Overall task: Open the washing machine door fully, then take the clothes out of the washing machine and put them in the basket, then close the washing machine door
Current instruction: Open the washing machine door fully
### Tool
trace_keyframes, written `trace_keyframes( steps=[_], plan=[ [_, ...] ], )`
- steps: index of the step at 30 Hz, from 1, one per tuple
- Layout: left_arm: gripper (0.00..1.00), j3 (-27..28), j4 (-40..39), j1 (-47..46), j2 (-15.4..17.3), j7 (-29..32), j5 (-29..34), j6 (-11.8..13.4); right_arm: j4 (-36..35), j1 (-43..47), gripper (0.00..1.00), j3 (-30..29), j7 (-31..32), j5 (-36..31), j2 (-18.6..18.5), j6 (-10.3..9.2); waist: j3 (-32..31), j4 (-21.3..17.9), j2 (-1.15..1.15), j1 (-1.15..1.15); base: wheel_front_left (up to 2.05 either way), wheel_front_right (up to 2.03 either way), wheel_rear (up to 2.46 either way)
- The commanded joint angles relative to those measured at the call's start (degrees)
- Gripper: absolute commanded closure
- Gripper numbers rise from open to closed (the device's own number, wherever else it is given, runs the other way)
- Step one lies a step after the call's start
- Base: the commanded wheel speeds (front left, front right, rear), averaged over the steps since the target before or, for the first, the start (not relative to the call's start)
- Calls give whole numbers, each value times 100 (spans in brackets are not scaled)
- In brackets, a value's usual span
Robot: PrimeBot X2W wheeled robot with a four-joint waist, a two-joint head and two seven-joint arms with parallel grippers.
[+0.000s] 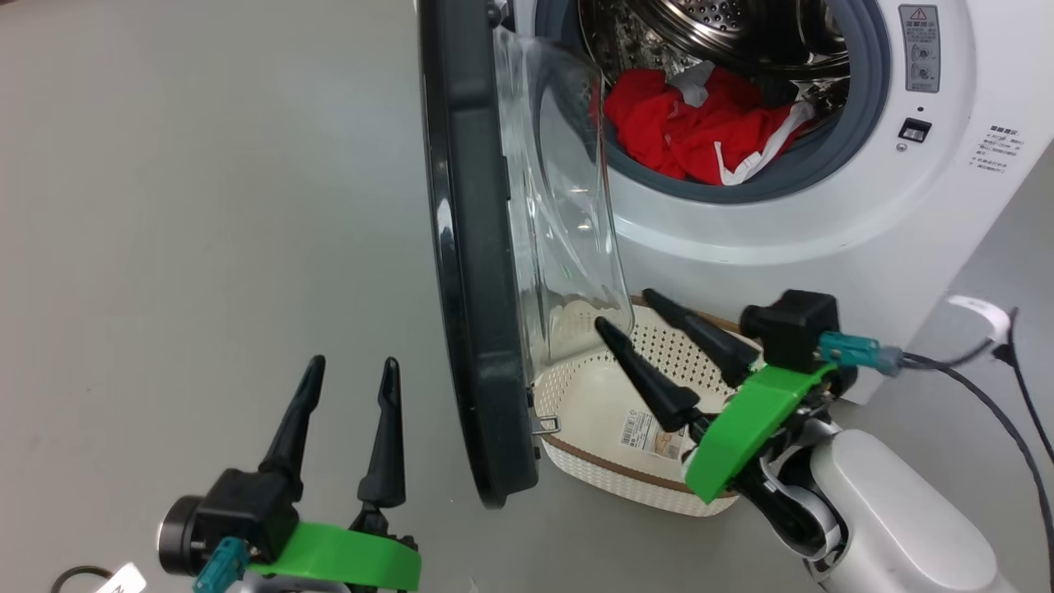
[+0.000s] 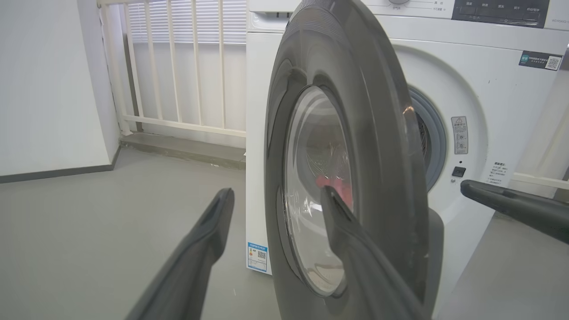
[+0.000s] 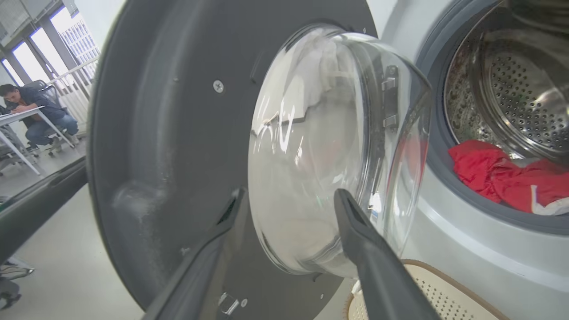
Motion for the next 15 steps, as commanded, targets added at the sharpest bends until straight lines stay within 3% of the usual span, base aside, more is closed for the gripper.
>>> trace_keyframes(
  steps=[1, 7, 15],
  plan=[
    [0, 231, -137, -20, 106, -78, -2, 49, -190, 69, 0, -86, -220, -278, 30, 43, 10, -7, 0, 0, 0, 0, 0],
    [0, 279, -106, 18, 106, -163, -15, 66, -333, 452, 0, -659, -971, -1471, 237, 43, 36, -55, 0, 0, 0, 0, 0],
    [0, 306, -115, 44, 109, -244, 18, 79, -673, 1115, 0, -1413, -1348, -2589, 663, 43, 32, -92, 0, 0, 0, 0, 0]
  ],
)
